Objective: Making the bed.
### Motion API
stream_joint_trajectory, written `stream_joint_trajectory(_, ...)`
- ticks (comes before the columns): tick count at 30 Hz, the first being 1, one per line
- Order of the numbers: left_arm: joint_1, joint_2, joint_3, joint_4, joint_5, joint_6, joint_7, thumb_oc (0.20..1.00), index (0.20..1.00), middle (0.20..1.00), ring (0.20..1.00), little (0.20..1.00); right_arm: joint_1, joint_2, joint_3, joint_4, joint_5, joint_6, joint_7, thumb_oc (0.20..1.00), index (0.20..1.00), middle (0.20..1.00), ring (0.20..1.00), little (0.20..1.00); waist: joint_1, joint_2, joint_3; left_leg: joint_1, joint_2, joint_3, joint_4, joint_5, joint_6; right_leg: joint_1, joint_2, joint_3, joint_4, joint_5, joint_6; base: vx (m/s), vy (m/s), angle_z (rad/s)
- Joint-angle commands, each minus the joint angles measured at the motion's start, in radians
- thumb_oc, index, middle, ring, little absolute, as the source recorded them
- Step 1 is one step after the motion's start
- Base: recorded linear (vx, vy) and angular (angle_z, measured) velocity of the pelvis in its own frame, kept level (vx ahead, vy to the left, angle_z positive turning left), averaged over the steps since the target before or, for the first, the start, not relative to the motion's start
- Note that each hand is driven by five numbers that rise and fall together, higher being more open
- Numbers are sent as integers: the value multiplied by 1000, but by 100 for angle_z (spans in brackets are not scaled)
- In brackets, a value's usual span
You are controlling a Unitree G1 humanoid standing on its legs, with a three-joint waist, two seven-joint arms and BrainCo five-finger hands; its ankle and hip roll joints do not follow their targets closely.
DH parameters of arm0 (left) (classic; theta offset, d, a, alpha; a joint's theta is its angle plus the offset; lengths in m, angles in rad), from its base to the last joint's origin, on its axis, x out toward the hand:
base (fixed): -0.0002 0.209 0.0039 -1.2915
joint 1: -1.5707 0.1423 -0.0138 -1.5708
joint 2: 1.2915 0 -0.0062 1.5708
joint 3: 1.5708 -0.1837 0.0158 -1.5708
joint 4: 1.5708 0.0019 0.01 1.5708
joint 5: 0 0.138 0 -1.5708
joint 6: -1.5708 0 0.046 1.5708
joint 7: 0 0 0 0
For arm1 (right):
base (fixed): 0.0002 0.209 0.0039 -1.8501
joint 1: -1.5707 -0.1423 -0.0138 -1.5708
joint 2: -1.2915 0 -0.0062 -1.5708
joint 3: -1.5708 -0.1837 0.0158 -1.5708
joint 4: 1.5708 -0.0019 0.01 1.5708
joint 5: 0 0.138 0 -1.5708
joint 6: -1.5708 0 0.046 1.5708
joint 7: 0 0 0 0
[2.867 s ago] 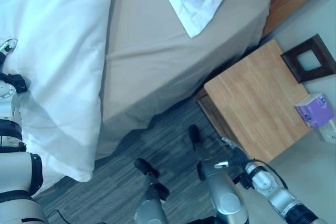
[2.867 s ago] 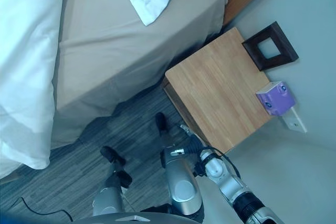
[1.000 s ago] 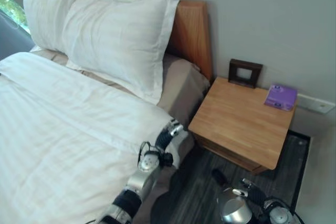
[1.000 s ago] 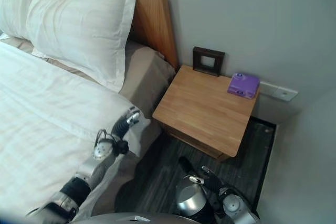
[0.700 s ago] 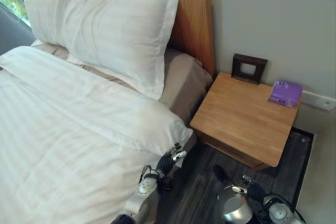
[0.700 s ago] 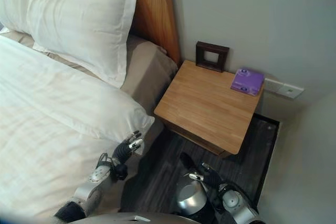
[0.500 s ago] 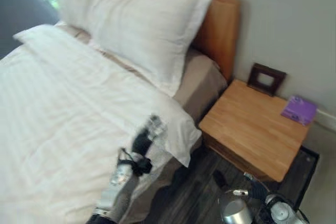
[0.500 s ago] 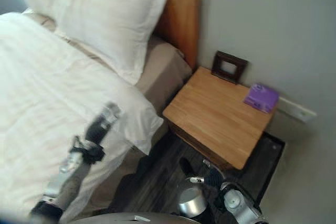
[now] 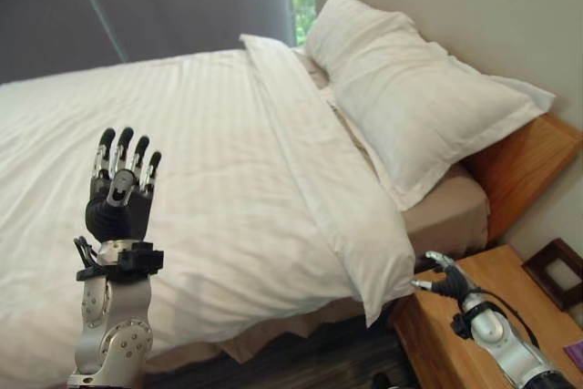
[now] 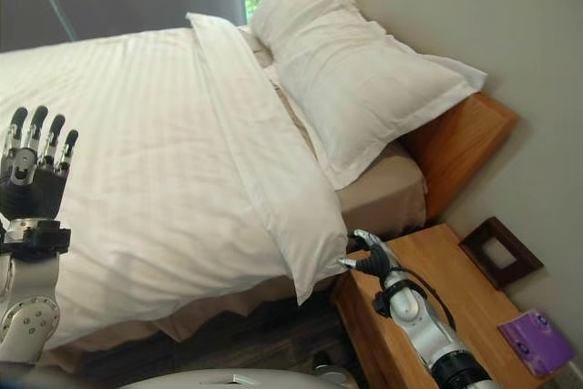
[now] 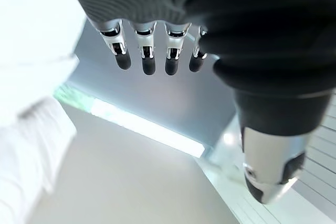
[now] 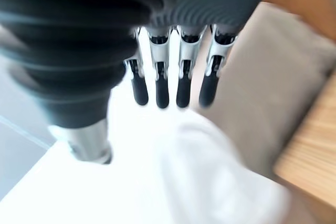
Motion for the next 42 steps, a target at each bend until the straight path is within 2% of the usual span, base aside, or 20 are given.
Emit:
stream_joint_trajectory(1, -18, 19, 2, -10, 127, -9, 8, 1000, 1000, 1000, 1000, 1000, -89, -5, -72, -74, 146, -43, -15, 200, 200, 200, 200, 200, -23, -15, 68, 6, 4, 44, 43, -2, 6, 29, 31, 28, 24, -202, -16, 43, -1, 25)
stream_joint_trajectory(3, 3, -14, 9, 59, 161, 7, 6, 1000, 1000, 1000, 1000, 1000, -128, 20, -120, -105, 347, -63, 4, 200, 200, 200, 200, 200, -7, -27, 72, -2, 3, 36, 38, -1, 6, 28, 31, 20, 23, -204, -16, 55, -1, 15)
stream_joint_trajectory(9, -67, 1, 4, 192, 157, 5, -13, 1000, 1000, 1000, 1000, 1000, -281, 126, -158, -62, 856, -145, 82, 200, 200, 200, 200, 200, 22, -31, 93, -50, -2, 15, 30, 27, 14, -2, 23, -3, 21, -184, -20, -25, -4, 22)
stream_joint_trajectory(14, -190, 11, -24, 285, 93, -19, -14, 1000, 1000, 1000, 1000, 1000, -478, 223, -162, 26, 1044, -237, 75, 200, 200, 200, 200, 200, 45, -6, 130, -96, -4, -10, 25, 40, 11, -43, 15, -14, 21, -175, -21, -76, 18, 16)
stream_joint_trajectory(16, -254, 20, -46, 305, 68, -31, -23, 1000, 1000, 1000, 1000, 1000, -592, 256, -169, 79, 1082, -270, 53, 200, 200, 200, 200, 200, 58, 15, 159, -126, -7, -22, 22, 48, 9, -78, 9, -15, 24, -163, -21, -124, 29, 12)
stream_joint_trajectory(17, -256, 21, -46, 307, 67, -31, -24, 1000, 1000, 1000, 1000, 1000, -594, 256, -170, 81, 1083, -270, 54, 200, 200, 200, 200, 200, 58, 15, 160, -127, -7, -22, 22, 48, 9, -78, 9, -15, 24, -163, -21, -151, 35, 18)
stream_joint_trajectory(20, -311, 53, -56, 313, 43, -53, -42, 1000, 1000, 1000, 1000, 1000, -722, 252, -169, 146, 1105, -286, 36, 200, 200, 200, 200, 200, 74, 44, 212, -174, -13, -34, 20, 64, 8, -132, -2, -19, 31, -139, -19, -213, 70, 16)
stream_joint_trajectory(21, -390, 89, -87, 329, 30, -79, -57, 1000, 1000, 1000, 1000, 1000, -771, 284, -141, 332, 1156, -241, 25, 200, 200, 200, 200, 200, 79, 100, 273, -244, -23, -40, 14, 86, 4, -207, -27, -21, 38, -104, -5, -310, 162, 3)
stream_joint_trajectory(24, -374, 71, -97, 332, 38, -71, -58, 1000, 1000, 1000, 1000, 1000, -713, 314, -125, 396, 1147, -206, 32, 200, 200, 200, 200, 200, 73, 104, 273, -232, -26, -54, 15, 61, -3, -192, -32, -13, 33, -118, 3, -21, 96, 9)
stream_joint_trajectory(25, -337, 51, -110, 328, 49, -61, -72, 1000, 1000, 1000, 1000, 1000, -659, 351, -128, 485, 1140, -166, 42, 200, 200, 200, 200, 200, 71, 109, 275, -229, -30, -56, 16, 56, 0, -190, -36, -12, 34, -114, 6, -28, 85, 10)
stream_joint_trajectory(27, -268, 27, -114, 304, 51, -45, -97, 1000, 1000, 1000, 1000, 1000, -604, 387, -145, 563, 1143, -136, 61, 200, 200, 200, 200, 200, 73, 112, 270, -227, -36, -53, 17, 50, 4, -189, -40, -10, 33, -110, 10, -26, 108, 0)
stream_joint_trajectory(28, -301, -14, -170, 387, 103, -19, -84, 1000, 1000, 1000, 1000, 1000, -565, 453, -131, 596, 1144, -114, 72, 200, 200, 200, 200, 200, 56, 105, 270, -221, -38, -43, 17, 41, 5, -191, -41, -5, 34, -106, 15, -1, 112, -8)
stream_joint_trajectory(29, -315, -40, -163, 446, 96, -22, -80, 1000, 1000, 1000, 1000, 1000, -511, 487, -136, 624, 1145, -99, 87, 200, 200, 200, 200, 200, 57, 105, 269, -216, -42, -40, 18, 36, 8, -190, -43, -2, 34, -104, 17, 15, 126, -9)
stream_joint_trajectory(33, -350, -110, -140, 533, 44, -13, -103, 1000, 1000, 1000, 1000, 1000, -409, 515, -165, 777, 1091, -86, 94, 200, 200, 200, 200, 200, 44, 103, 240, -183, -53, -28, 18, 11, 19, -166, -54, -2, 32, -100, 27, 51, 121, -16)
stream_joint_trajectory(37, -357, -136, -153, 580, 43, 3, -109, 1000, 1000, 1000, 1000, 1000, -300, 490, -186, 798, 1039, -53, 113, 200, 200, 200, 200, 200, 9, 73, 203, -139, -61, -11, 18, -11, 28, -137, -56, 5, 29, -98, 36, 61, 78, -5)
stream_joint_trajectory(38, -357, -136, -152, 580, 43, 3, -109, 1000, 1000, 1000, 1000, 1000, -300, 490, -185, 797, 1039, -53, 113, 200, 200, 200, 200, 200, 8, 70, 206, -149, -60, 3, 17, 11, 36, -148, -56, -2, 31, -82, 28, 32, 60, -20)
stream_joint_trajectory(39, -351, -145, -151, 588, 57, 3, -101, 1000, 1000, 1000, 1000, 1000, -254, 468, -191, 792, 986, -44, 114, 200, 200, 200, 200, 200, -12, 46, 178, -126, -64, 12, 17, 0, 40, -131, -58, 3, 29, -80, 33, 67, 51, -21)
stream_joint_trajectory(40, -350, -145, -152, 588, 57, 4, -101, 1000, 1000, 1000, 1000, 1000, -252, 468, -192, 792, 985, -44, 113, 200, 200, 200, 200, 200, -11, 49, 174, -117, -65, -1, 18, -20, 33, -121, -58, 10, 28, -96, 41, 106, 61, -17)
stream_joint_trajectory(42, -344, -153, -158, 600, 70, 7, -89, 1000, 1000, 1000, 1000, 1000, -219, 451, -181, 778, 922, -37, 106, 200, 200, 200, 200, 200, -27, 22, 147, -105, -66, 24, 16, -7, 43, -118, -58, 12, 27, -79, 37, 57, 33, -24)
